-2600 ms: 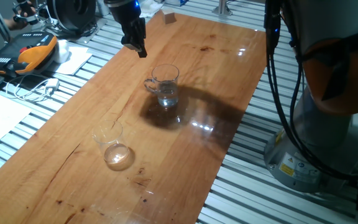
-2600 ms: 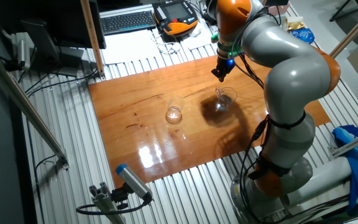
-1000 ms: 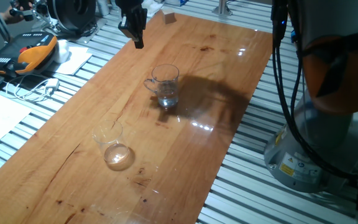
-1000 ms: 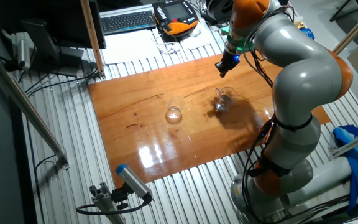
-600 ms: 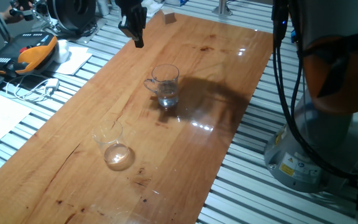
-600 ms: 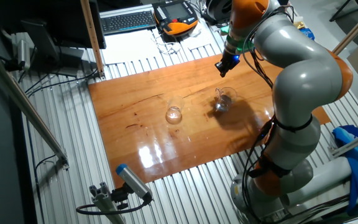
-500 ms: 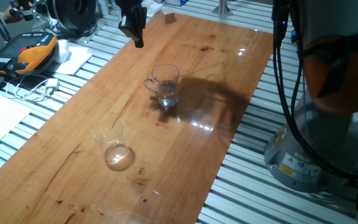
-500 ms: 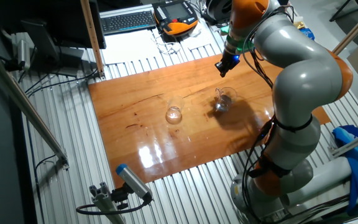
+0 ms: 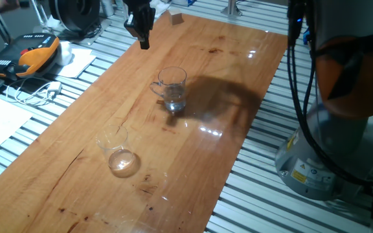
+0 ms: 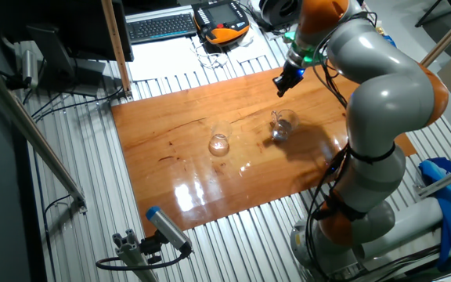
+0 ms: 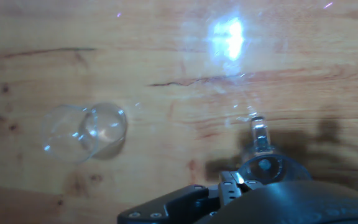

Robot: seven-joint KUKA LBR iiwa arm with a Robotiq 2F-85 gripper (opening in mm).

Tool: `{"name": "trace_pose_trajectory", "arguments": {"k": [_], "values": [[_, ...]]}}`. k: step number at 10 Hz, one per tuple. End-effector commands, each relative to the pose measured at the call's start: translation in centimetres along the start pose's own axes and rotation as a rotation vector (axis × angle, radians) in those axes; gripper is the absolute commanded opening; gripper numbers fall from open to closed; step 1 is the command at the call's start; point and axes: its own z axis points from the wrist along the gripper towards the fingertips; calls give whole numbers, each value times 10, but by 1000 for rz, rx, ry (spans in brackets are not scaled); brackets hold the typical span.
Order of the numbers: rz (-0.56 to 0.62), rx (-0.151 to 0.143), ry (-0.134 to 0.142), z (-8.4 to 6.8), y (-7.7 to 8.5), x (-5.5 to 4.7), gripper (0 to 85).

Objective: Pour the water from one cup into another empty cup

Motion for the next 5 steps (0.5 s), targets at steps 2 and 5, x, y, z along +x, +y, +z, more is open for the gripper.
{"name": "trace_pose_trajectory", "arguments": {"k": [2, 5], "values": [[-15, 40, 22, 0, 0, 0, 0], [35, 66, 46, 0, 0, 0, 0]]}}
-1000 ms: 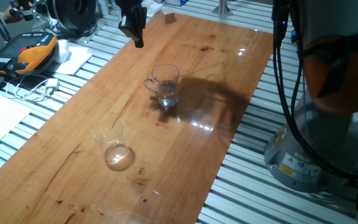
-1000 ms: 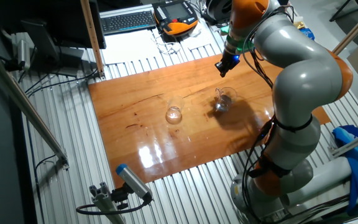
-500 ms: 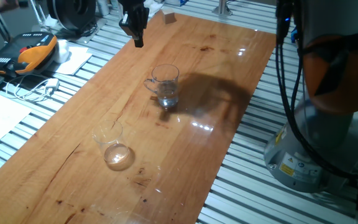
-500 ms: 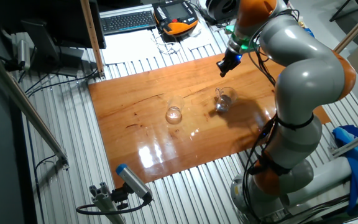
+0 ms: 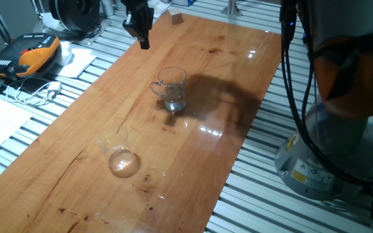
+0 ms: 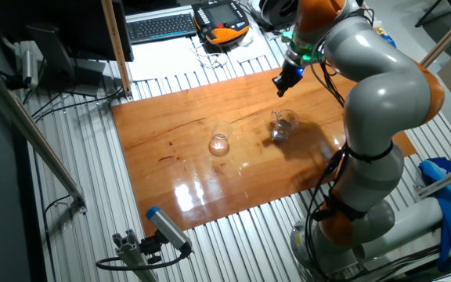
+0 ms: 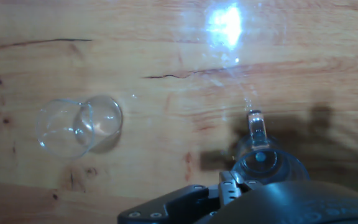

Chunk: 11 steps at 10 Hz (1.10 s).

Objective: Pour the water from one cup into another empty cup

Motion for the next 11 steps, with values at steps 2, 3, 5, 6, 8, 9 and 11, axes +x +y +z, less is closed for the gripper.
{"name": "trace_pose_trajectory", "arguments": {"k": [2, 3, 5, 6, 8, 9, 11], "values": [[10, 57, -3, 0, 0, -1, 0], [-1, 82, -24, 1, -5, -4, 0], [-10, 88, -29, 5, -17, -7, 0], [-26, 95, -28, 8, -25, -7, 0], [-44, 93, -37, 17, -38, -10, 0], [-54, 85, -37, 21, -44, -13, 0], [-67, 43, -29, 32, -49, -29, 0]]}}
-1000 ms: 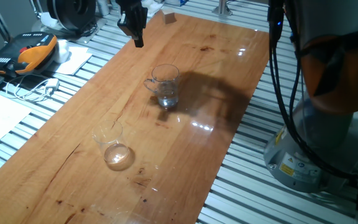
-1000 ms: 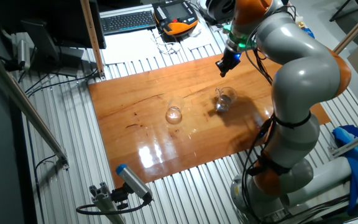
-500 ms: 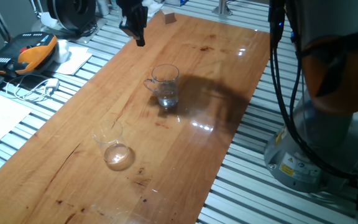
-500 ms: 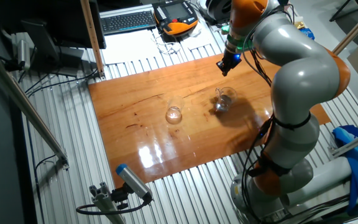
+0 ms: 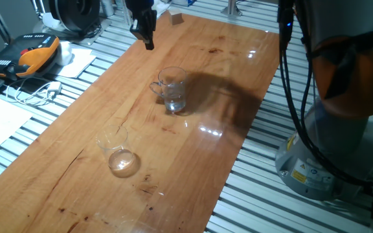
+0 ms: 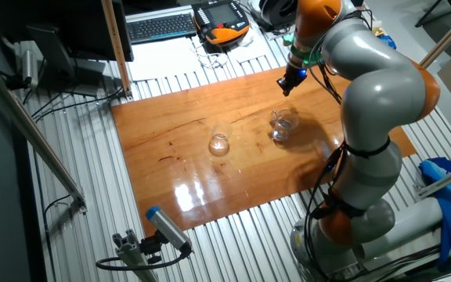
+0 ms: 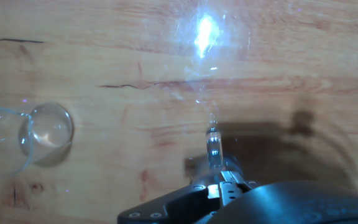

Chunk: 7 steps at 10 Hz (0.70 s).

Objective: Pour the water from one cup into another empty cup

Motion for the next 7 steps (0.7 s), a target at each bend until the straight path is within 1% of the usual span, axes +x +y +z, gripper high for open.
{"name": "trace_pose_trajectory", "arguments": {"k": [1, 3, 4, 5, 6, 7], "values": [[-3, -20, 5, 5, -2, -5, 0], [-8, -43, 13, 13, -2, -11, 0], [-1, -59, 29, 14, 0, -10, 0], [8, -77, 35, 16, 2, -10, 170], [23, -99, 38, 20, 4, -9, 170], [22, -89, 30, 24, 5, -9, 170]]}}
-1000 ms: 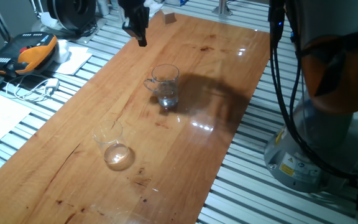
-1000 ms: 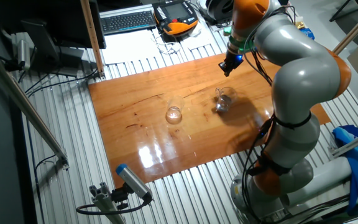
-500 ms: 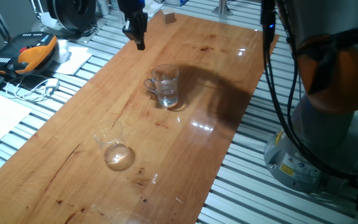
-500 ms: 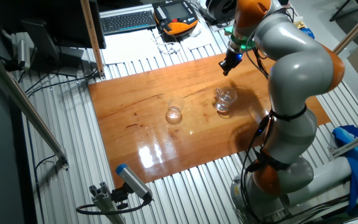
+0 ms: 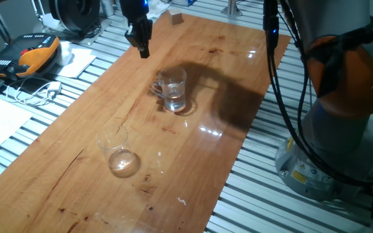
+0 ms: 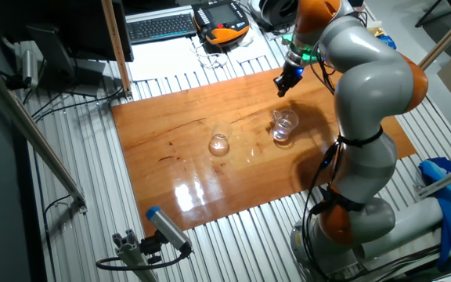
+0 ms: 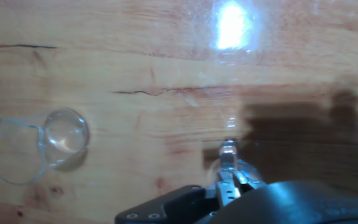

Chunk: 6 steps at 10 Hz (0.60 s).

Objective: Pour the water from one cup into another empty cup

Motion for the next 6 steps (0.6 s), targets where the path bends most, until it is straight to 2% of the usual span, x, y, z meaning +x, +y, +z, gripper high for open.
{"name": "trace_pose_trajectory", "arguments": {"k": [1, 4, 6], "values": [[0, 23, -13, 2, 2, 0, 170], [11, 55, -41, 9, 6, -1, 170], [13, 109, -75, 17, 12, -2, 170]]}}
